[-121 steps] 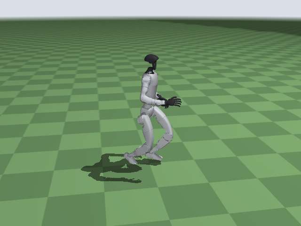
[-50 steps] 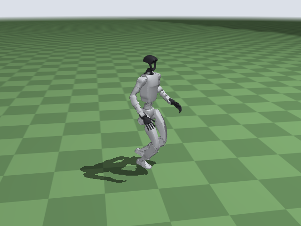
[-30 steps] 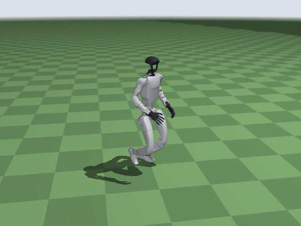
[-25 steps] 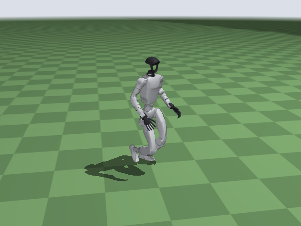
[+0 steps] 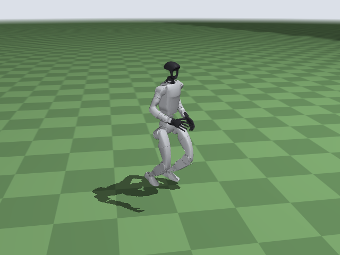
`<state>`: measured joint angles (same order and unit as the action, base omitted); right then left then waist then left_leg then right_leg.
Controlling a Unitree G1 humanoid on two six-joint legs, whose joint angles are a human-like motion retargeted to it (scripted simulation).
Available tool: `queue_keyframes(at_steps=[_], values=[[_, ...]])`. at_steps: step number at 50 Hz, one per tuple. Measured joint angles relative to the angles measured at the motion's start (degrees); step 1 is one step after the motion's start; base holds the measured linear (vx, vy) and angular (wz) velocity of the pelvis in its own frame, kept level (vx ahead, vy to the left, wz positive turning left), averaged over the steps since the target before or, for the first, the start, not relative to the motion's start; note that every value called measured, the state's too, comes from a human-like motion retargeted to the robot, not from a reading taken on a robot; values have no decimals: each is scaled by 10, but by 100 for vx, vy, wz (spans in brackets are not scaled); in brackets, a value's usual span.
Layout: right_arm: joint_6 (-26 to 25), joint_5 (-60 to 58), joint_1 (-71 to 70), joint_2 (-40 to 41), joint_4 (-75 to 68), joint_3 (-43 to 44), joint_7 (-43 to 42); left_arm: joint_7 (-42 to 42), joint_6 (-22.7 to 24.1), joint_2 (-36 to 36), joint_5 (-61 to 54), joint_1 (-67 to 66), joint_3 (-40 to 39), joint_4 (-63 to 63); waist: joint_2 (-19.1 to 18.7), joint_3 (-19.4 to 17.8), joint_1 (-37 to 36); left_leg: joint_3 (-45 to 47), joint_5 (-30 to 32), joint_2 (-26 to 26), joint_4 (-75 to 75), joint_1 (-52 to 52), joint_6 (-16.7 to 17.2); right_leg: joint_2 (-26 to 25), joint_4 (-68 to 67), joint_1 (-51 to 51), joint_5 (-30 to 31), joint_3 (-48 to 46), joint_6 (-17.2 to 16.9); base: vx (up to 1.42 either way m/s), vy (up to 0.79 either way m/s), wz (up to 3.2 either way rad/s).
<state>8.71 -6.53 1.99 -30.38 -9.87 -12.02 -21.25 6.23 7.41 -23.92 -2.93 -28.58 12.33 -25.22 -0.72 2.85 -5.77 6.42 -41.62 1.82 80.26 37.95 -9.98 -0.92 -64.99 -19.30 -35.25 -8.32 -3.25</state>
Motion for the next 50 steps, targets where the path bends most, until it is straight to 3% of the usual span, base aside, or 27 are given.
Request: queue_keyframes(at_steps=[2,4,7,10,12,17,19,22,25,26,29,33,36,40,43,46,48,50], values=[[8,3,21,4,16,-9,27,3,1,-6,-11,-24,-6,24,23,13,5,12,10,-55,-91,-19,8,50,-51,-5,59,0,-28,5,10,11],[8,-2,46,11,9,-21,50,17,4,-9,-11,-23,-10,49,40,16,17,14,-8,-100,-120,-44,-7,101,-145,-23,92,-2,-32,0,9,16],[-8,-21,78,34,-60,-40,68,60,3,-13,6,46,-10,78,76,7,55,12,-72,-162,-119,-70,-50,187,-311,-84,85,9,-6,-4,3,58],[-20,-35,104,57,-183,-58,84,105,-5,-10,23,169,-14,94,108,2,111,1,-84,-200,-155,-96,-50,243,-396,-182,43,37,29,-2,-1,80],[-16,-26,133,50,-236,-62,103,112,-1,-2,14,223,-19,119,89,3,130,-10,-76,-197,-182,-143,-44,221,-361,-218,21,35,35,11,8,1],[-9,12,212,24,-248,-28,109,107,45,9,-18,270,-1,182,3,13,141,-39,45,-88,-173,-209,61,72,-111,-209,16,-14,8,9,-5,-15],[-9,18,219,18,-224,-12,89,94,50,10,-23,256,15,184,-21,16,131,-44,91,-45,-92,-194,80,21,-54,-184,11,-23,11,-2,-8,-14],[-1,8,178,6,-175,-1,48,78,36,16,-23,205,33,152,-34,5,106,-35,102,13,82,-145,63,-18,-64,-147,-59,-29,54,-4,-3,-13],[-3,-24,74,-17,-113,0,-3,72,14,26,-10,147,34,72,-52,-15,67,-41,47,68,214,-41,18,-62,-47,-107,-132,-28,93,-1,-3,-36],[-2,-24,48,-20,-85,1,-13,63,11,25,-6,119,30,53,-52,-14,51,-42,31,70,209,-7,9,-68,-30,-89,-132,-22,91,4,1,-58],[8,-6,15,-21,6,8,-17,29,10,5,-1,30,9,33,-22,-2,21,-23,2,25,92,49,-1,-44,11,-24,-91,0,50,12,5,-30],[24,6,56,-6,60,-5,28,23,16,-10,-7,-34,-10,63,33,26,24,-1,8,-88,-107,32,5,44,-62,-4,39,15,-25,9,9,8],[12,-3,103,20,-5,-30,57,56,17,-4,4,10,-10,98,57,21,54,-5,-41,-146,-95,-2,-37,111,-244,-57,93,19,-23,0,7,16],[-3,-7,153,48,-178,-56,100,101,7,14,11,159,-14,143,77,15,123,-16,-74,-192,-136,-66,-50,176,-376,-196,52,40,17,2,4,38],[3,21,212,30,-217,-45,131,101,24,22,-12,226,-21,198,31,17,152,-34,-22,-145,-189,-146,11,130,-264,-241,26,11,20,12,0,-4],[3,47,269,19,-195,-11,129,95,54,22,-28,249,-9,245,-11,25,155,-40,73,-80,-161,-176,80,53,-95,-242,24,-13,2,6,-8,-9],[4,55,285,13,-166,8,112,84,63,19,-32,246,2,263,-32,27,142,-41,121,-36,-83,-173,100,6,-33,-228,18,-26,5,-3,-6,-30],[10,48,271,4,-141,17,90,75,60,21,-31,226,12,262,-38,24,126,-34,138,-3,29,-161,94,-14,-56,-216,-20,-33,33,-7,-4,-28]])
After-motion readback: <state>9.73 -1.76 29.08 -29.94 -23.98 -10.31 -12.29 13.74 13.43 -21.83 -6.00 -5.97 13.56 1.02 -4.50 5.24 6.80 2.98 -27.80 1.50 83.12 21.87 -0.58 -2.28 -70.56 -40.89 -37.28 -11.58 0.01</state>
